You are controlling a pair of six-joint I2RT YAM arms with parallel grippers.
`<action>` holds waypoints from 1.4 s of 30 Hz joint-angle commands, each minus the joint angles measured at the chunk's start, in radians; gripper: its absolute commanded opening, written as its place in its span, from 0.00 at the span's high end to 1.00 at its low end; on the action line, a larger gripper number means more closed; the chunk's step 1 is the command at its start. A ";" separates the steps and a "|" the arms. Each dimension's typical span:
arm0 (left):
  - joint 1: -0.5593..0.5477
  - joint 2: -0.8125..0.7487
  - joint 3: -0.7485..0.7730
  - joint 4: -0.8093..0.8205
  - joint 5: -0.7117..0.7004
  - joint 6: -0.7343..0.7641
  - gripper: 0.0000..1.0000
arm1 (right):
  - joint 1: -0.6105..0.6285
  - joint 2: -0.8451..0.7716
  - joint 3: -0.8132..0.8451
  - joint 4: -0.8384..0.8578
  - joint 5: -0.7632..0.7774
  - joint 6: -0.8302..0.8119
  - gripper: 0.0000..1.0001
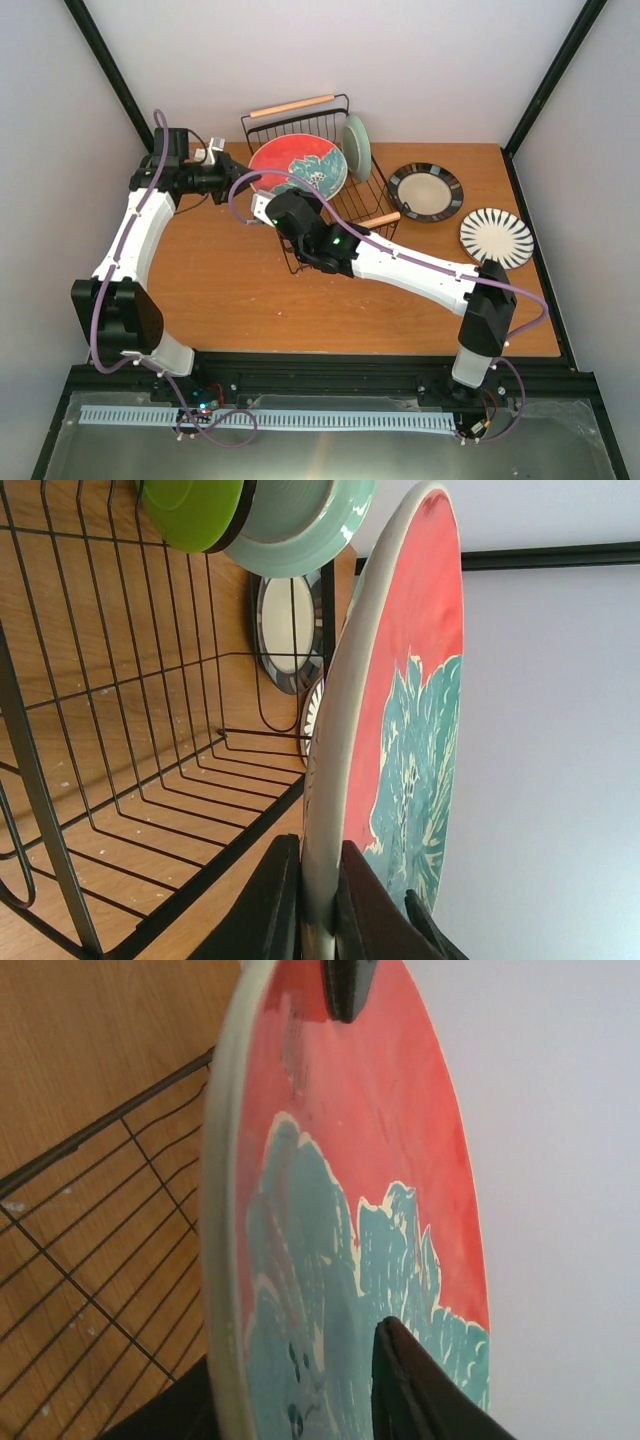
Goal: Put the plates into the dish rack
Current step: Insert the plate into the dish rack.
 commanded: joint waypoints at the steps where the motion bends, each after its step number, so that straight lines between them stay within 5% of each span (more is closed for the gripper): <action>1: -0.005 -0.058 0.058 0.031 0.102 0.022 0.99 | -0.004 0.022 0.023 -0.017 0.003 0.026 0.76; 3: -0.003 -0.056 0.061 0.030 0.103 0.022 0.99 | -0.003 0.023 0.027 -0.033 -0.004 0.034 0.96; 16: -0.004 -0.044 0.102 0.032 0.106 0.025 0.97 | -0.005 0.018 0.104 -0.198 -0.117 0.146 0.97; 32: 0.046 -0.058 0.133 0.261 -0.019 -0.071 0.01 | -0.084 0.009 0.292 -0.322 -0.359 0.315 0.97; 42: 0.109 -0.199 0.099 0.142 -0.247 0.010 0.00 | -0.257 0.120 0.502 -0.316 -0.631 0.536 0.97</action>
